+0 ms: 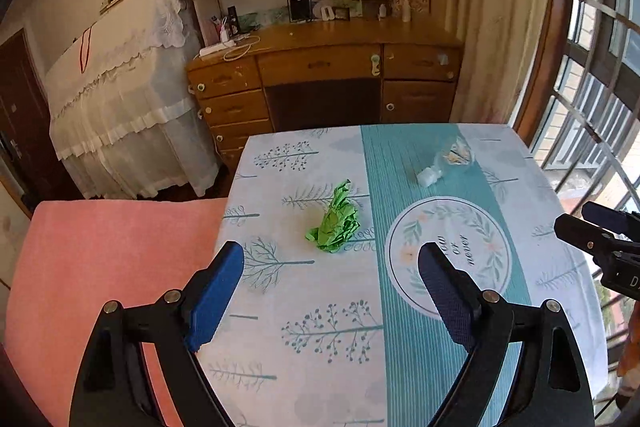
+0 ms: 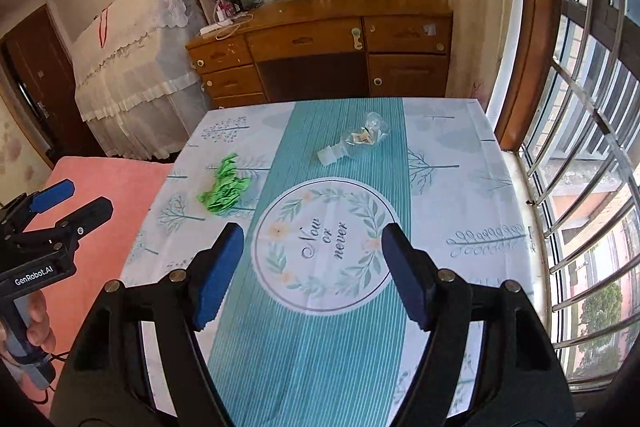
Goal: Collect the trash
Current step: 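Move both tools back toward the green paper and plastic bottle, then grasp the green crumpled paper with the left gripper while the right grasps the clear bottle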
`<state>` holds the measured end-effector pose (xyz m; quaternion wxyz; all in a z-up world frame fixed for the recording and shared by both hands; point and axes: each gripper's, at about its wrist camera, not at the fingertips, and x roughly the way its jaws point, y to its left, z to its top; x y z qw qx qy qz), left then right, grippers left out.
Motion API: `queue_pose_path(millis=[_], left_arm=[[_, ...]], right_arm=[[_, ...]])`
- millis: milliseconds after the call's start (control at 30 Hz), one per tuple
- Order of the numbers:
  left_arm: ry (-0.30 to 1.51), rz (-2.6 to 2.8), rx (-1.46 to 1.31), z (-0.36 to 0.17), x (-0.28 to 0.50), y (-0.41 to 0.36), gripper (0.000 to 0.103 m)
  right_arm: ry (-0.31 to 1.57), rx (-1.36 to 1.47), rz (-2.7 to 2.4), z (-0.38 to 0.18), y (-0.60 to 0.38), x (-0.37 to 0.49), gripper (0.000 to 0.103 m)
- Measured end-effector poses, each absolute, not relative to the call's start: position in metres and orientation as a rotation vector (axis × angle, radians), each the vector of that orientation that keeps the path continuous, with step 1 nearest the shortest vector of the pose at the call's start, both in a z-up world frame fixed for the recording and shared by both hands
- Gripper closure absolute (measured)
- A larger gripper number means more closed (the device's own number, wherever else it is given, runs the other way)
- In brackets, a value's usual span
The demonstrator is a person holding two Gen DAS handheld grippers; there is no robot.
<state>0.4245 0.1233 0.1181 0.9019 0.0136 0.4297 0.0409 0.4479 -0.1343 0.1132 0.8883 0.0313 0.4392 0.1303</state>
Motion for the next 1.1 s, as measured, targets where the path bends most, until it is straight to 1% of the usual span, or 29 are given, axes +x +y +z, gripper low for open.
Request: queue_pose_path(millis=[133,367,533,600,667,800,833,867,900,933,1033,1100], left_arm=[[0.982,0.137,0.010,0.059,0.502,0.110,0.024],[1.084,0.208,-0.011,-0.030,0.589,0.099,0.026],[1.134,0.245,-0.048,-0.070,0.613,0.101,0.026],[1.146,0.257,-0.062,-0.079,0.617,0.106,0.026],[1.158,0.266,-0.081,-0.090,0.624,0.108,0.026],[1.178,0.269,-0.118,-0.104,0.629,0.116,0.035],[1.184,0.268,-0.123,-0.107,0.630,0.117,0.039],[1.193,0.269,-0.129,-0.113,0.632,0.116,0.040],[1.199,0.268,-0.135,-0.115,0.632,0.118,0.046],[1.207,0.264,-0.146,-0.118,0.633,0.119,0.054],[1.212,0.262,-0.182,-0.124,0.633,0.121,0.060],[1.204,0.263,-0.181,-0.123,0.634,0.121,0.066]], right_arm=[[0.971,0.100,0.284,0.061,-0.153,0.529,0.036],[1.037,0.171,0.287,-0.013,-0.167,0.632,0.038],[1.085,0.264,0.280,-0.053,-0.172,0.684,0.038],[1.105,0.292,0.273,-0.068,-0.172,0.698,0.041],[1.123,0.320,0.280,-0.081,-0.171,0.709,0.045],[1.098,0.359,0.303,-0.094,-0.171,0.721,0.049],[1.091,0.359,0.309,-0.096,-0.170,0.725,0.054],[1.086,0.366,0.317,-0.098,-0.171,0.728,0.061],[1.084,0.371,0.321,-0.098,-0.169,0.728,0.065],[1.094,0.367,0.319,-0.099,-0.168,0.731,0.077],[1.109,0.375,0.335,-0.105,-0.166,0.735,0.079],[1.095,0.357,0.349,-0.102,-0.162,0.734,0.082]])
